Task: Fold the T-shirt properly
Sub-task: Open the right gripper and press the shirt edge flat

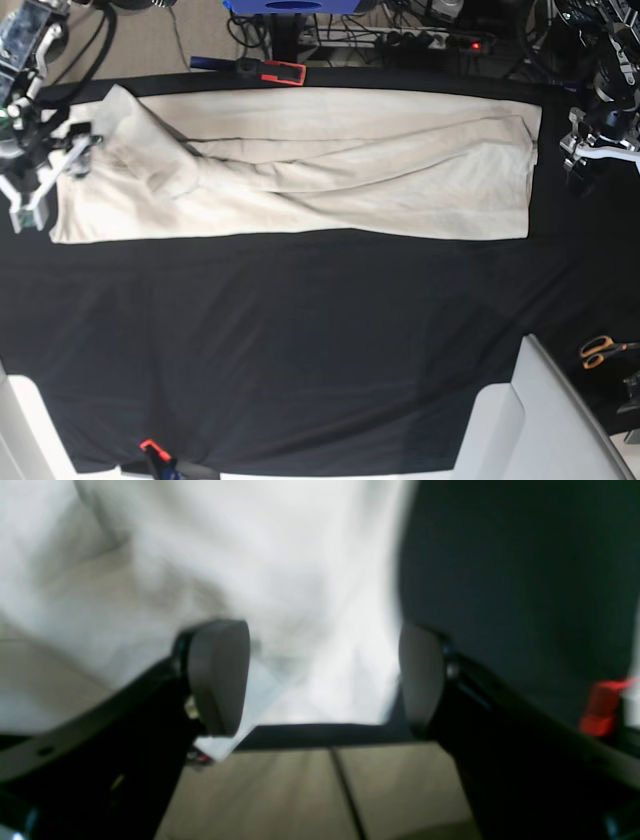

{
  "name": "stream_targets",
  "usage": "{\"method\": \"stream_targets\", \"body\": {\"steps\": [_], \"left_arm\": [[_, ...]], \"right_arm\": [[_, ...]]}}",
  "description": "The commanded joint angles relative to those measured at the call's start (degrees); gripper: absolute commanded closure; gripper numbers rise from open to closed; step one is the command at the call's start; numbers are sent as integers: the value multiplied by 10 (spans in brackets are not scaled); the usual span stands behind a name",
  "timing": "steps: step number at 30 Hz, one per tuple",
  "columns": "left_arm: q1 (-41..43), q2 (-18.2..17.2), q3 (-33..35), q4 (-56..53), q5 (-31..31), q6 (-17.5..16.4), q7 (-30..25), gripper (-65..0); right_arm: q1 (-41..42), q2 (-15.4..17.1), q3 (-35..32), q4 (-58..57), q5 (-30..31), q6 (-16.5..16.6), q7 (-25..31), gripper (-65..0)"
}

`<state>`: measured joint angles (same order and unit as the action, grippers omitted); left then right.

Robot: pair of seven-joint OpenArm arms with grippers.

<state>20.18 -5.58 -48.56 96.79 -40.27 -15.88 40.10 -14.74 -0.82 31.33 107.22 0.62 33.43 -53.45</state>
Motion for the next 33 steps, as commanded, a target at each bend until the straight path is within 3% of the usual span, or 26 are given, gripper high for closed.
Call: {"method": "stream_targets", "body": {"steps": [1,6,25,28,33], "left_arm": [[2,-8,-3,10,-5,-4,-12,-329],[1,-8,-3,9,-5,-4,-12,-329],[4,-7,-3,9,-5,-4,-12,-329],[4,-7,-3,9,-5,-4,-12,-329],[5,-7,-3,9,-5,-4,-12,-329]], "right_arm": [[-16,0,0,17,5,1,-3,-440],[-36,-19,5,12,26,2,-42,-444],[-16,-22,5,-127,34,2,-14,-431],[-16,-22,5,-128,34,2,-14,-330],[-16,-22,5,-127,34,2,-14,-65]]}}
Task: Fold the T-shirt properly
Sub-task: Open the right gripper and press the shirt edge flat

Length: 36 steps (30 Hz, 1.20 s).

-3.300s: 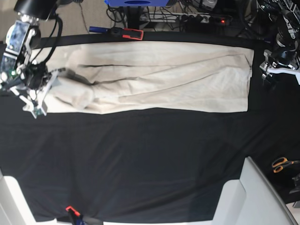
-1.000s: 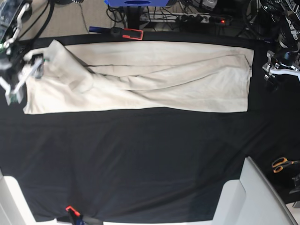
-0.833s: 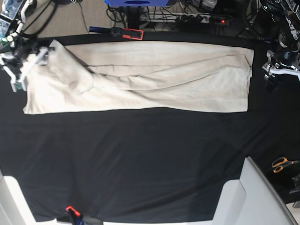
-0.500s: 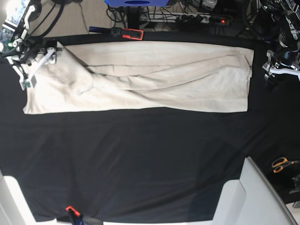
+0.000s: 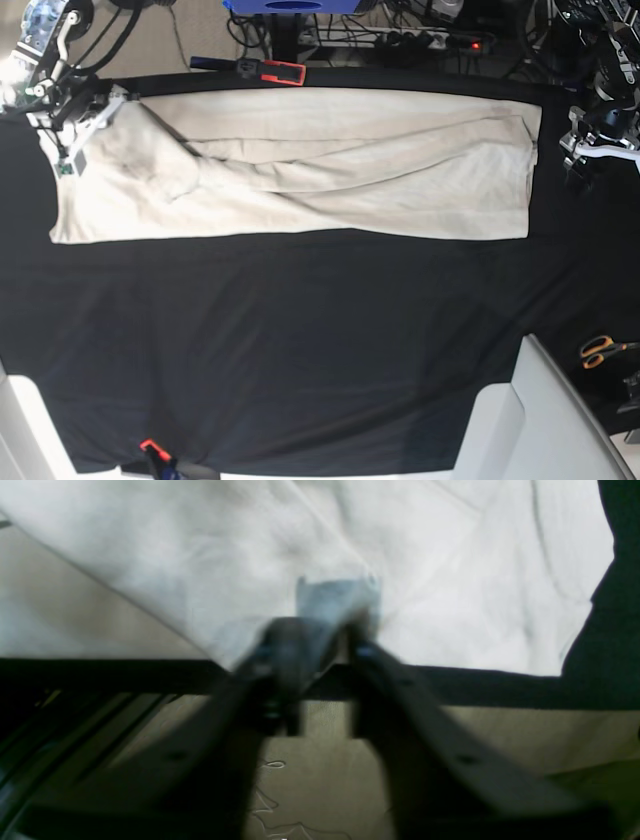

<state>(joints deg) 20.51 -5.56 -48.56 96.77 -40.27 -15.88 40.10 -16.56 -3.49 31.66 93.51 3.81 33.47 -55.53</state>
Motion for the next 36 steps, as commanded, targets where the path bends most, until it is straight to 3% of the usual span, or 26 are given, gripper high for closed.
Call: {"method": "stream_targets", "body": {"steps": [1,14,27,32,36], "left_arm": [[2,-7,-3,9,-5,-4,-12,-329],[2,-7,-3,9,-5,-4,-12,-329],[3,-7,-3,9,-5,-4,-12,-329],[3,-5,-3,9,-5,-4,-12,-329],[3,-5,-3,9,-5,-4,-12,-329]], "right_arm": [[2,5,2,11,2,2,6,-36],[50,40,-2,9,0,2,1,-12],[64,40,-4,29,0,2,6,-12],[82,40,-4,7,0,39,29,-12],[113,40,-4,-40,0,46,34,-12]]}}
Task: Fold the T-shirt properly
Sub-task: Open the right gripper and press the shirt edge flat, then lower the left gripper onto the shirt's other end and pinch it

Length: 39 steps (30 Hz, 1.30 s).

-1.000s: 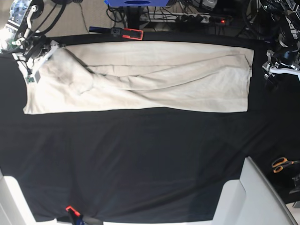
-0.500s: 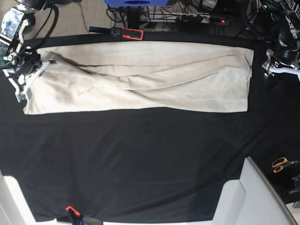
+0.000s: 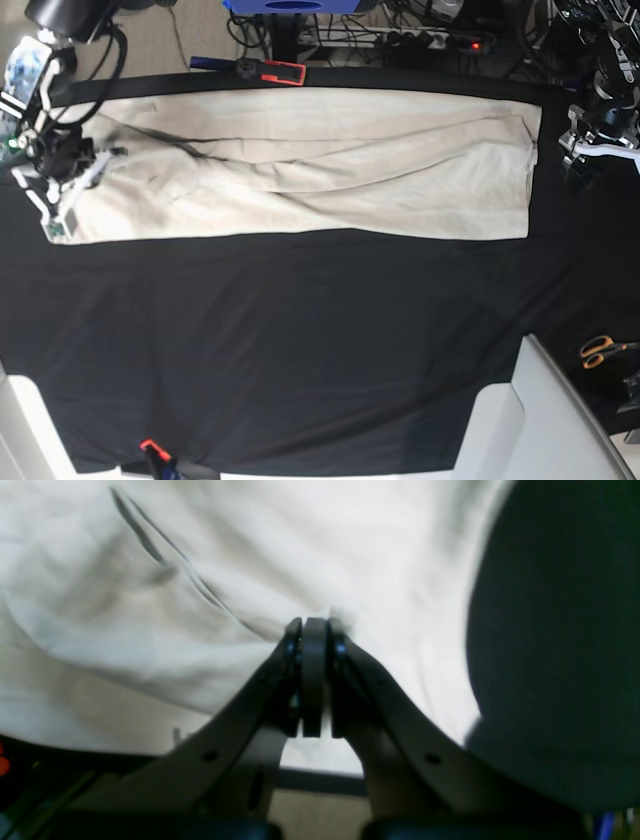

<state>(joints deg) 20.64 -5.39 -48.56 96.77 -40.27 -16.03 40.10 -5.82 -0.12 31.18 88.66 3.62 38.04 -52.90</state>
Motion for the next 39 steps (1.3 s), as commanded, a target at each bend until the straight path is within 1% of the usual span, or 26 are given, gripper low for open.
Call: {"method": "stream_targets", "body": {"steps": [1,7,8,9,10,11,12,14,15,16,17,18,20,21,22,24,26,27,28,29,30,31,32,33,34,39], "left_arm": [[1,-6,-3,9,-5,-3,-12,-329],[1,-6,-3,9,-5,-3,-12,-329],[1,-6,-3,9,-5,-3,-12,-329],[1,-7,-3,9,-5,-3,-12,-327],[1,-8,-3,9,-5,-3,-12,-327],[1,-8,-3,9,-5,-3,-12,-327],[1,-9,-3,9,-5,-3,-12,-327],[1,-9,-3,9,-5,-3,-13,-327],[1,-9,-3,9,-5,-3,-14,-327],[1,-9,-3,10,-5,-3,-14,-327],[1,-10,-3,10,-5,-4,-14,-327],[1,-11,-3,10,-5,-4,-14,-327],[1,-20,-2,9,-5,-4,-14,-327],[1,-27,3,9,-5,-4,-14,-327],[1,-37,10,7,-5,-4,-13,-327],[1,-53,15,-7,-10,-4,-11,-336],[-2,-56,13,-30,-11,-5,-11,-344],[-4,-58,9,-44,-15,-13,-11,-372],[-5,-64,8,-60,-26,-37,-11,-420],[-2,-73,8,-77,-43,-63,-11,-481],[0,-85,10,-96,-66,-93,-11,-553],[0,-94,13,-118,-88,-116,-11,-629],[0,-105,15,-141,-108,-140,-11,-650],[-4,-114,15,-166,-122,-156,-11,-650],[-6,-121,15,-191,-124,-163,-11,-650],[-54,-138,16,-267,-123,-165,-12,-650]], "right_arm": [[13,6,1,0,2,1,8,-14],[36,18,1,-11,2,0,9,-23],[38,19,2,-11,2,-1,9,-29],[38,28,2,-11,2,-1,9,-50],[39,35,2,-11,2,-1,9,-87],[42,39,2,-11,2,0,9,-141],[47,42,2,-10,2,0,9,-218],[49,60,5,-3,3,0,9,-383],[50,63,8,6,5,1,9,-449],[49,67,10,20,5,1,13,-492],[45,66,21,40,5,1,24,-492],[34,62,50,64,8,1,40,-483],[16,33,100,106,46,1,72,-473],[2,23,121,128,67,2,85,-474],[-13,19,133,145,80,2,93,-474],[-42,17,119,159,85,2,93,-470],[-64,17,108,158,86,2,96,-468],[-74,17,104,157,86,2,96,-468],[-81,17,100,155,86,2,96,-468],[-86,15,97,149,86,2,96,-468],[-88,13,97,145,86,2,97,-468],[-88,12,97,142,86,2,97,-468],[-91,11,97,137,86,2,97,-468],[-93,10,97,134,86,2,97,-468],[-94,10,97,131,86,2,97,-468],[-96,10,97,129,86,2,97,-468]]}}
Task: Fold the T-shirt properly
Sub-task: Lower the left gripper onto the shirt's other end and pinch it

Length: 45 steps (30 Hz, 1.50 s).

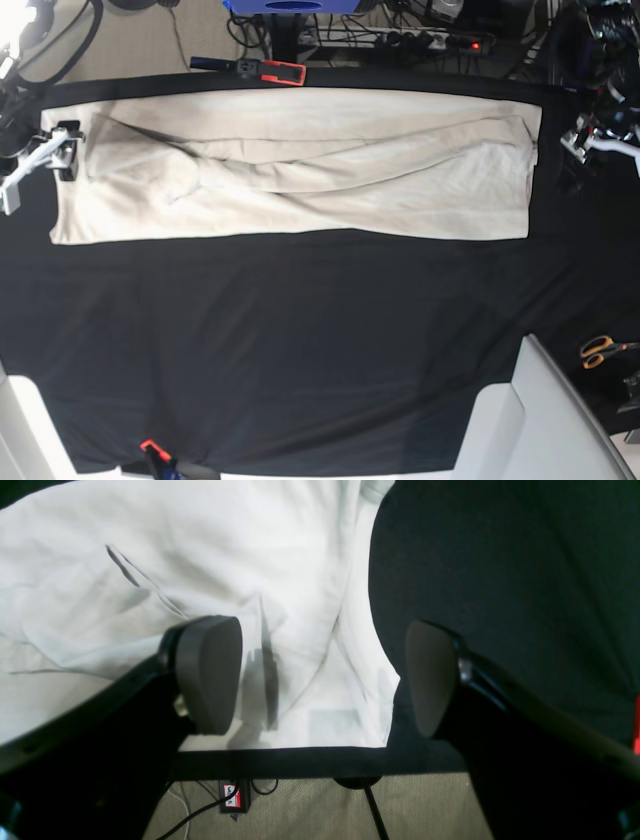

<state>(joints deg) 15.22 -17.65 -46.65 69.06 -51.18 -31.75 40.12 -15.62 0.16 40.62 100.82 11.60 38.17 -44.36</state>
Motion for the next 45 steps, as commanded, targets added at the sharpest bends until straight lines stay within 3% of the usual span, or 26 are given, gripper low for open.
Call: {"method": "stream_targets", "body": {"steps": [1,10,14,19,27,34,36,41,45], "left_arm": [[-9,-18,3,-2,-13,-8,-12,-643],[-63,-30,89,-91,-12,-8,-17,-617],[-59,-16,117,-101,46,-7,-60,-617],[-56,13,119,-99,118,-7,-72,-617],[-54,43,123,-81,117,-7,-65,-615],[-60,49,123,-88,118,-7,-53,-611],[-61,49,122,-88,119,-7,-53,-556],[-62,49,121,-89,118,-7,-55,-331],[-62,49,119,-93,118,-7,-55,-235]], "right_arm": [[2,8,2,8,6,0,11,-468],[2,7,3,8,6,18,11,-468],[2,7,6,8,6,18,11,-468],[2,7,5,8,6,18,11,-468],[2,7,3,8,6,18,11,-468],[2,7,3,8,6,18,11,-468],[2,7,3,8,6,18,11,-468],[2,7,3,8,6,18,11,-468],[2,7,4,8,6,18,11,-468]]}}
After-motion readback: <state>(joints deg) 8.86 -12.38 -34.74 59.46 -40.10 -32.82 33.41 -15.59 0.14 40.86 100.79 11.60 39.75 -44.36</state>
